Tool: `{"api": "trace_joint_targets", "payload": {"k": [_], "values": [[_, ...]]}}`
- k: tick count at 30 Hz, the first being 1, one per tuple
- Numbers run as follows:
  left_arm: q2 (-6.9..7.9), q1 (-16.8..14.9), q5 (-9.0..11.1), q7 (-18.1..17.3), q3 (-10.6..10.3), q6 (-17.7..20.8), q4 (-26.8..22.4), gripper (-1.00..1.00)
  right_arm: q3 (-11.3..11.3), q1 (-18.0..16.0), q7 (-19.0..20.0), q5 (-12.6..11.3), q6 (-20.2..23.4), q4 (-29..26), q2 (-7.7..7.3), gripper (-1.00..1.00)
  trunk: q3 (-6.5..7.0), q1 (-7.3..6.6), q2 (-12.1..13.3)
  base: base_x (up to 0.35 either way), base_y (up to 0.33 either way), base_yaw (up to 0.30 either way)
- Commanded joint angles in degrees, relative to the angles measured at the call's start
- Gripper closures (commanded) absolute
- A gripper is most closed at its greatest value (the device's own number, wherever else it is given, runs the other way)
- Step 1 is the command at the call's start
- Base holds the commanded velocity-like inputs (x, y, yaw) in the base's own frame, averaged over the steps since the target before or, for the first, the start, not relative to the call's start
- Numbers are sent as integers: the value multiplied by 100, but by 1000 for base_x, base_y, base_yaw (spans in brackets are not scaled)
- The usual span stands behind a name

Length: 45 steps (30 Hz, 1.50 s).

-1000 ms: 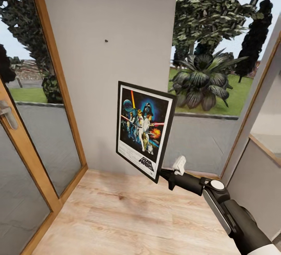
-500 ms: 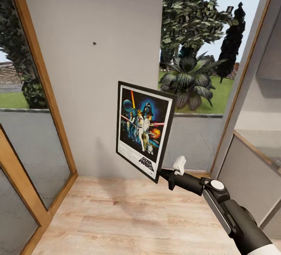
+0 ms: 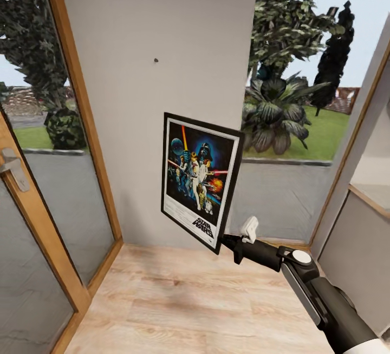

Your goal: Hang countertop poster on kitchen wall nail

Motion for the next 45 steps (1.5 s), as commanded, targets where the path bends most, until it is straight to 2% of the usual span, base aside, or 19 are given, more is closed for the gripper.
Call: {"api": "trace_joint_targets", "payload": {"k": [1, 15, 16, 29, 30, 31, 32, 33, 42, 43, 44, 45], "values": [[-3, 0, -3, -34, 19, 49, -14, -100, 8, -7, 15, -76, 65, -2, -4, 100, -11, 5, -12, 140, 294, 14], [-3, 0, -3, -34, 17, 49, -14, -100, -12, -7, 109, -106, 64, -2, -4, 100, -11, 5, -12, 109, 282, 1], [-3, 0, -3, -34, 18, 45, -14, -100, -24, -7, 227, -101, 61, 1, -5, 100, -11, 5, -12, 9, 76, 0], [-5, 0, 0, -40, 12, 40, -14, -100, -55, -44, 361, -99, 106, -42, -19, 100, -11, 5, -12, 2, 16, 0], [-9, 0, 3, -42, 5, 40, -14, -100, -58, -191, 578, -100, 509, -62, -13, 100, -11, 5, -12, 0, 0, 0], [-10, 0, 1, -42, 4, 40, -14, -100, -57, -240, 622, -99, 631, -64, -11, 100, -11, 5, -12, 0, 0, 0], [-7, 0, 3, -43, 3, 40, -14, -100, -58, -434, 734, -96, 931, -68, -12, 100, -11, 5, -12, 0, 0, 0], [-6, 0, 1, -43, -6, 40, -14, -100, -54, -1335, 1272, -94, 1791, -72, -12, 100, -11, 5, -12, 0, 0, 0], [-8, 0, -1, -43, -15, 40, -14, -100, -51, -2574, 2007, -95, 2929, -23, -10, 100, -11, 5, -12, 0, 0, 0], [-7, 0, 0, -43, -15, 40, -14, -100, -50, -2655, 2052, -97, 2975, -8, -8, 100, -11, 5, -12, 0, 0, 0], [-5, 0, -2, -43, -16, 40, -14, -100, -47, -2928, 2252, -100, 3085, 126, -11, 100, -11, 5, -12, 0, 0, 0], [-5, 0, -1, -43, -16, 40, -14, -100, -46, -2980, 2319, -101, 3100, 170, -13, 100, -11, 5, -12, 0, 0, 0]]}}
